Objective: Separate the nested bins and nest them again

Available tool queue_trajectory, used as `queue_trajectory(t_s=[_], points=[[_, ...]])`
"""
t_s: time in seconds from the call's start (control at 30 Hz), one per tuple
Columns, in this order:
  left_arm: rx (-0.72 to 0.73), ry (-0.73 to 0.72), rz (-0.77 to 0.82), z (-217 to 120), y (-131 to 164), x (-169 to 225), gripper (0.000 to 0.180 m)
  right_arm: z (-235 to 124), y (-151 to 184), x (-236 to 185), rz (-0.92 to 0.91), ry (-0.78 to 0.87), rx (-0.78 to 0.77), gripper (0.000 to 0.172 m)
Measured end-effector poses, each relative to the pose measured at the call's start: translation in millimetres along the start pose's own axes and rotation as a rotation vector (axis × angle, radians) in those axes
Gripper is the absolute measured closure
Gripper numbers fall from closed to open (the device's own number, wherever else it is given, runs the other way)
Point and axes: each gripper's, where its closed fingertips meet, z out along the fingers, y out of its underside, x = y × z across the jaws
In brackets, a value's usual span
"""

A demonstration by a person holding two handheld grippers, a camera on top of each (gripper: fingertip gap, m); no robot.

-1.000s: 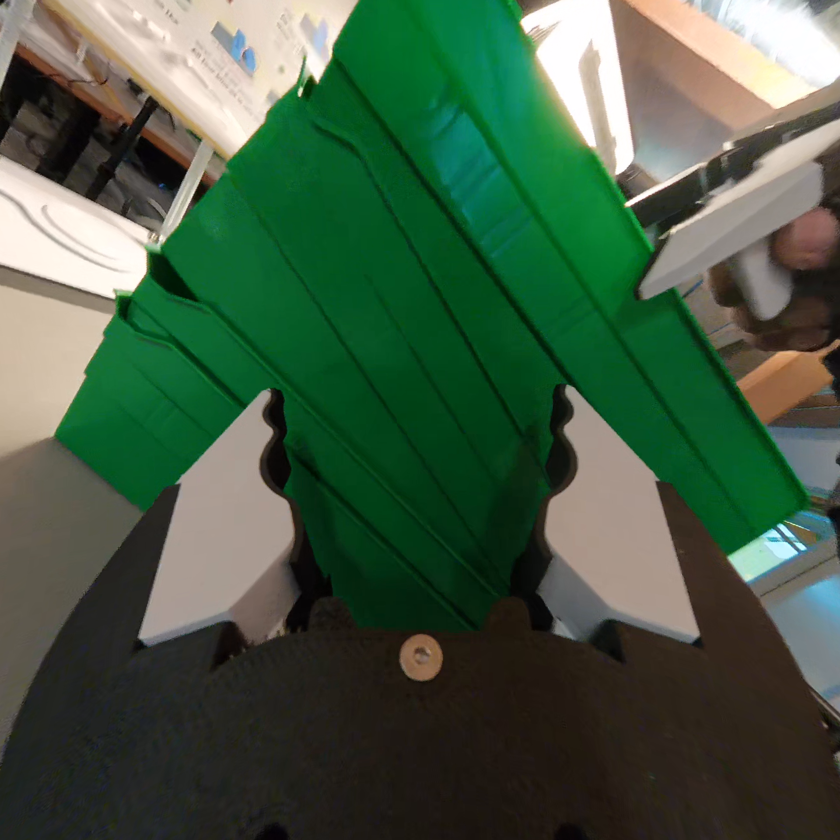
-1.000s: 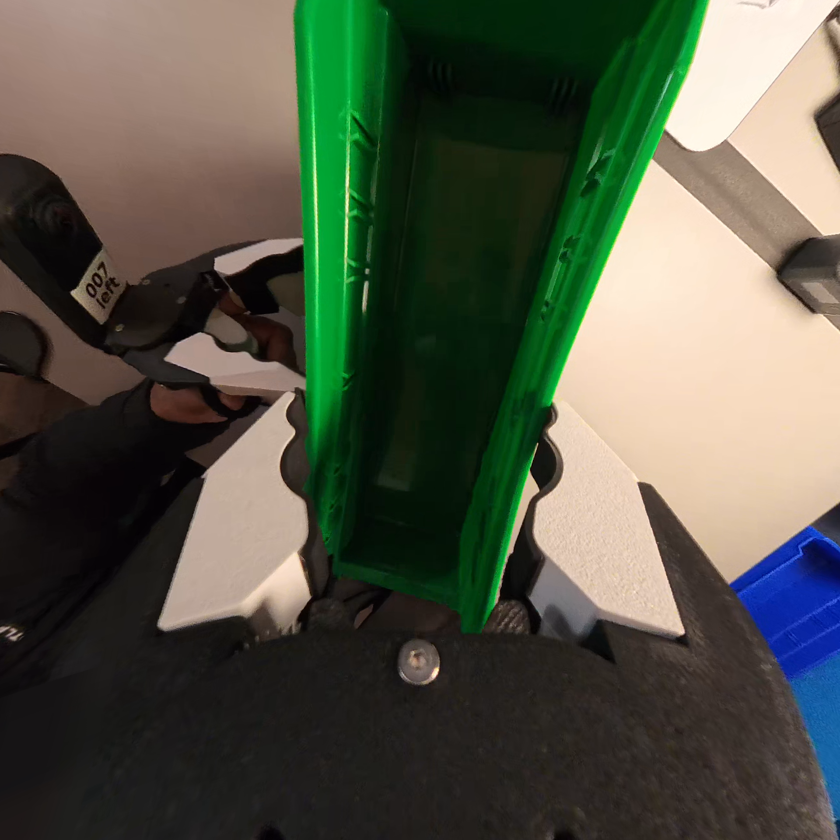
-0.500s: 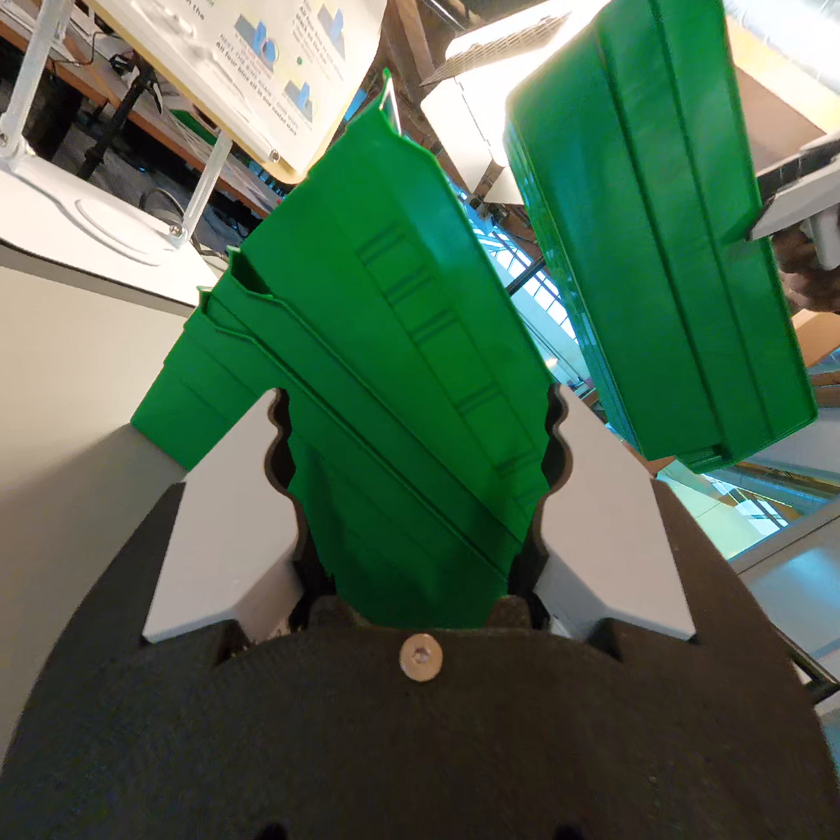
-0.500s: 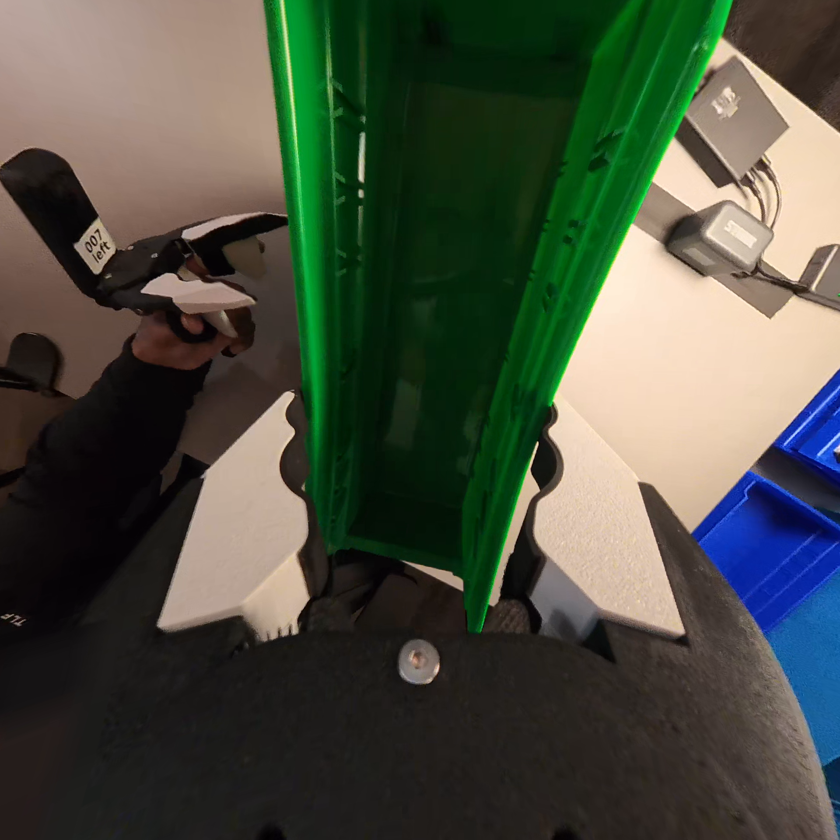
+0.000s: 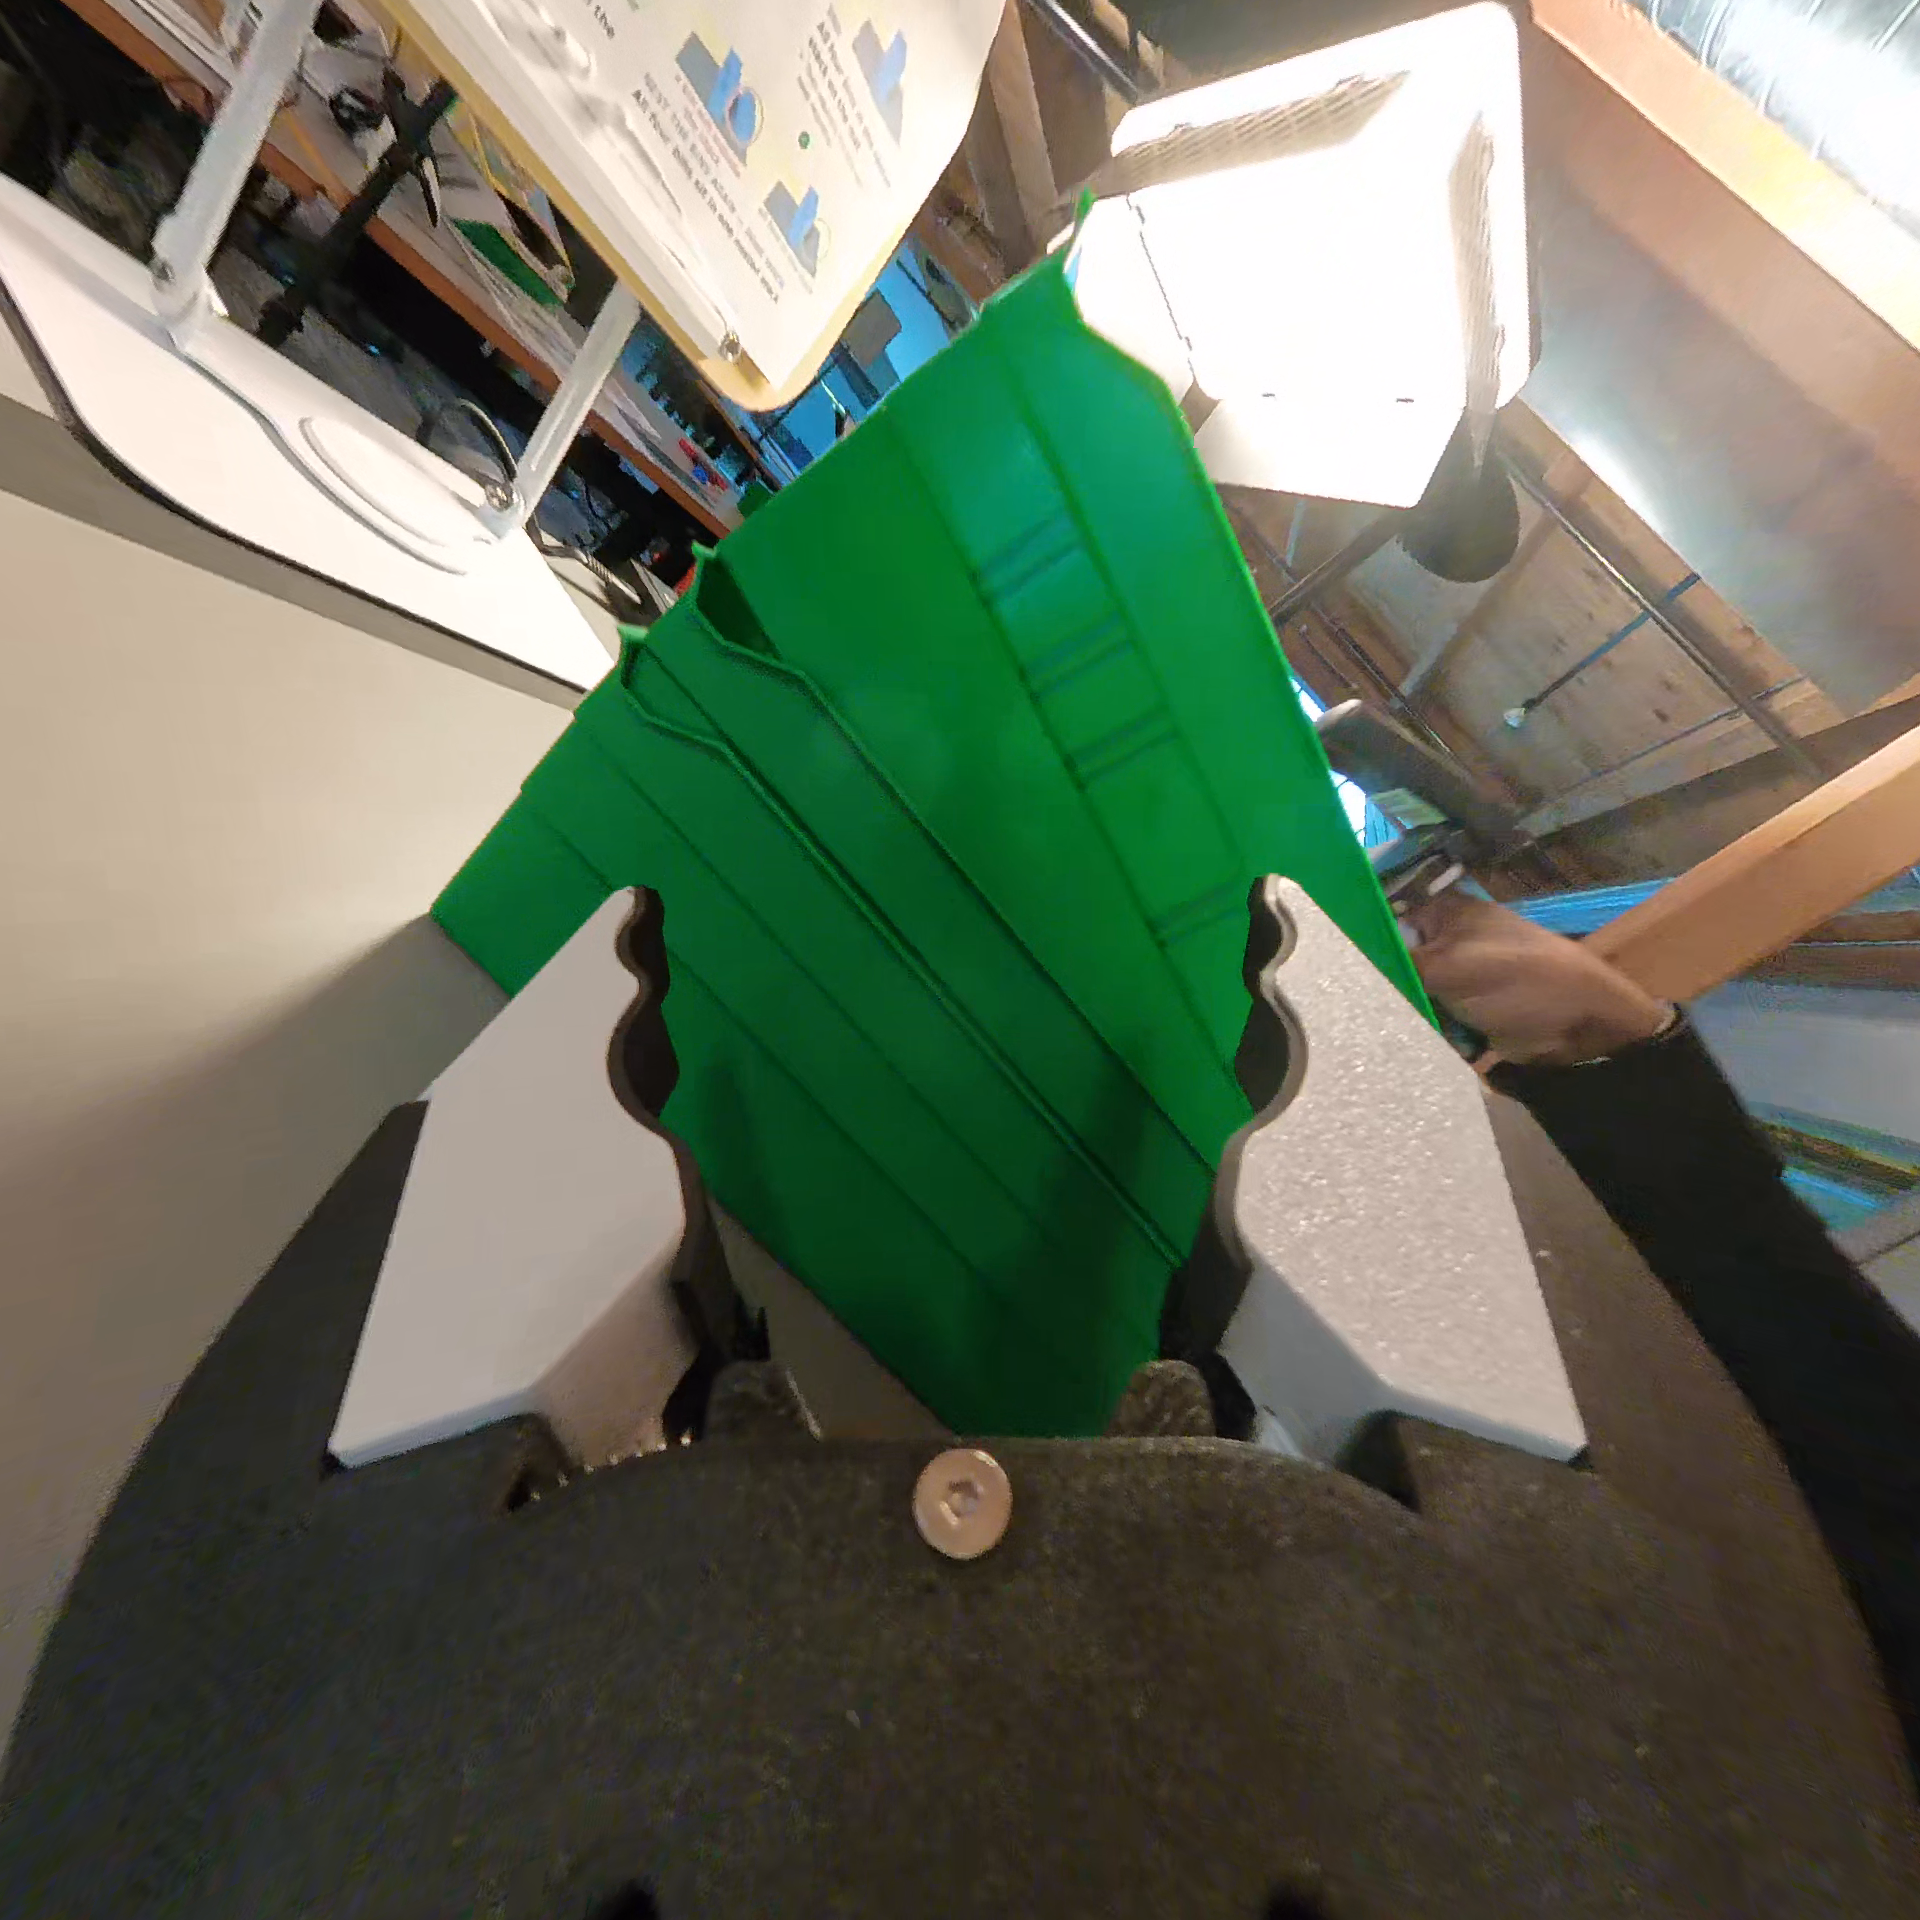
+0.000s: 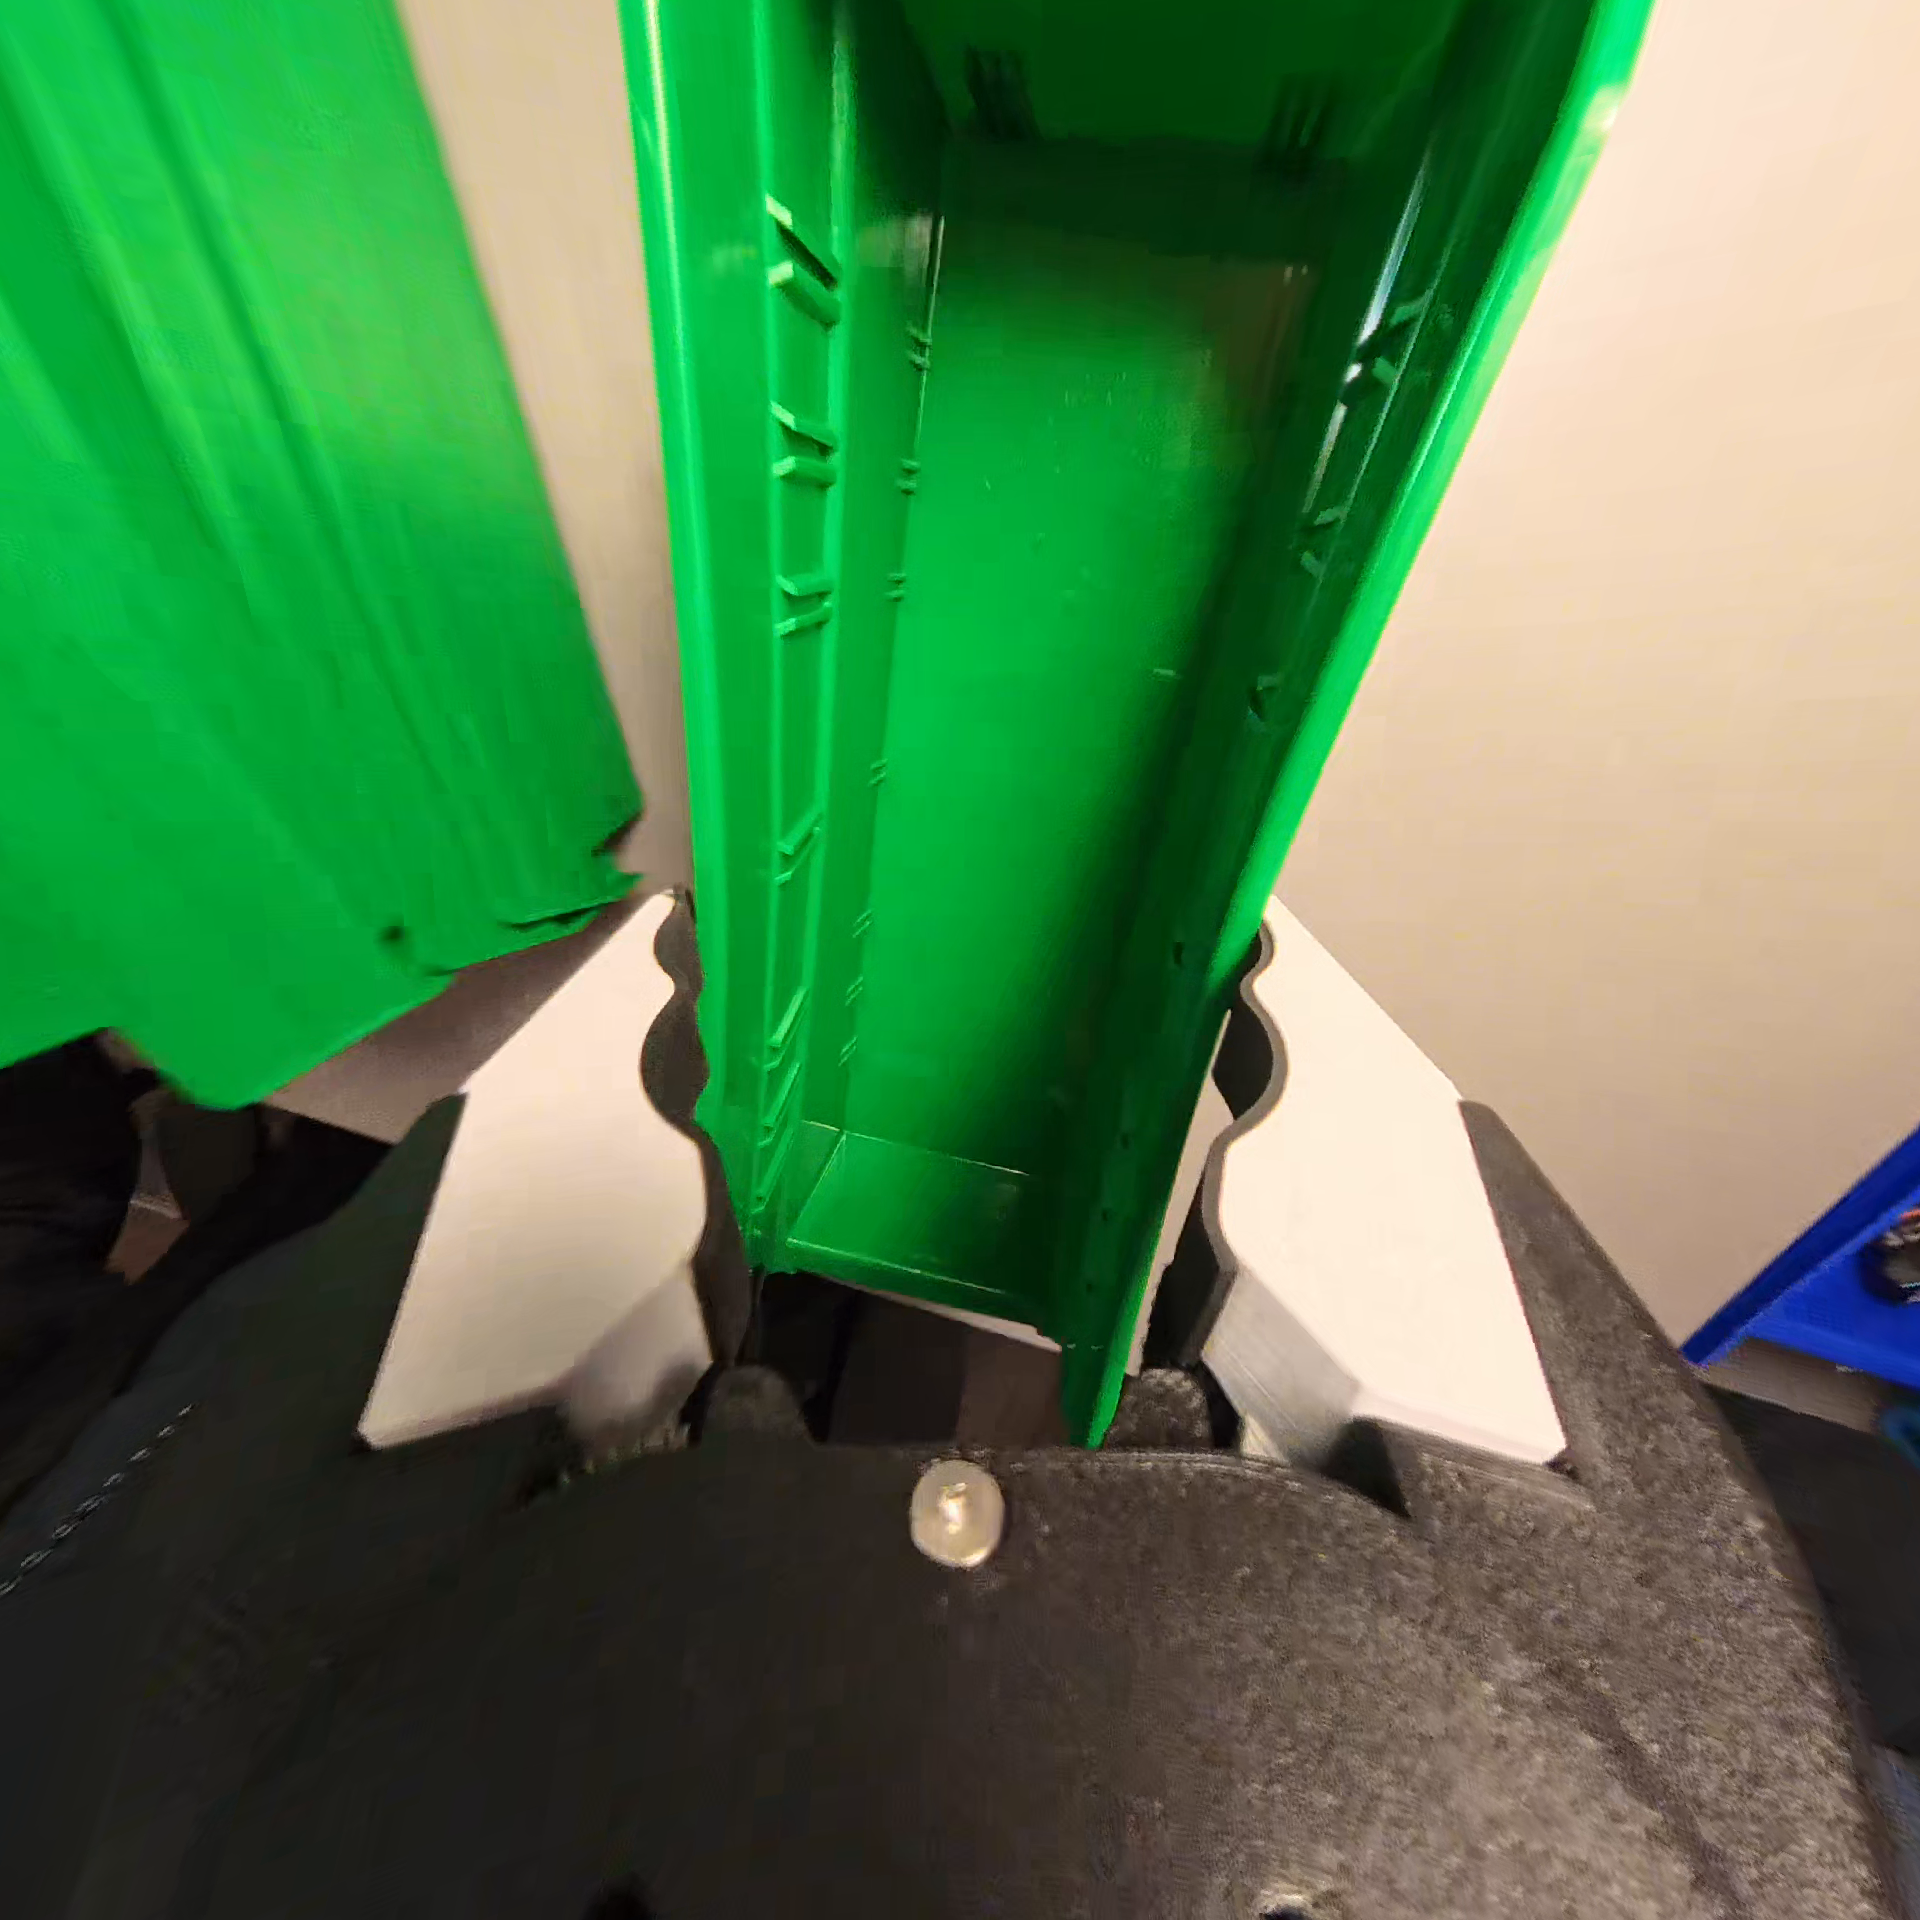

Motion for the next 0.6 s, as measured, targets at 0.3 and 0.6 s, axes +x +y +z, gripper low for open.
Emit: queue_trajectory(t_s=[0.3,0.6], points=[[-0.087,-0.043,0.017,9,21,-13,0.070,57,26,20,0.023,-0.046,0.000,0.057],[-0.117,-0.081,0.022,10,27,-23,0.070,-31,-19,-56,-0.089,-0.172,0.314,0.033]])
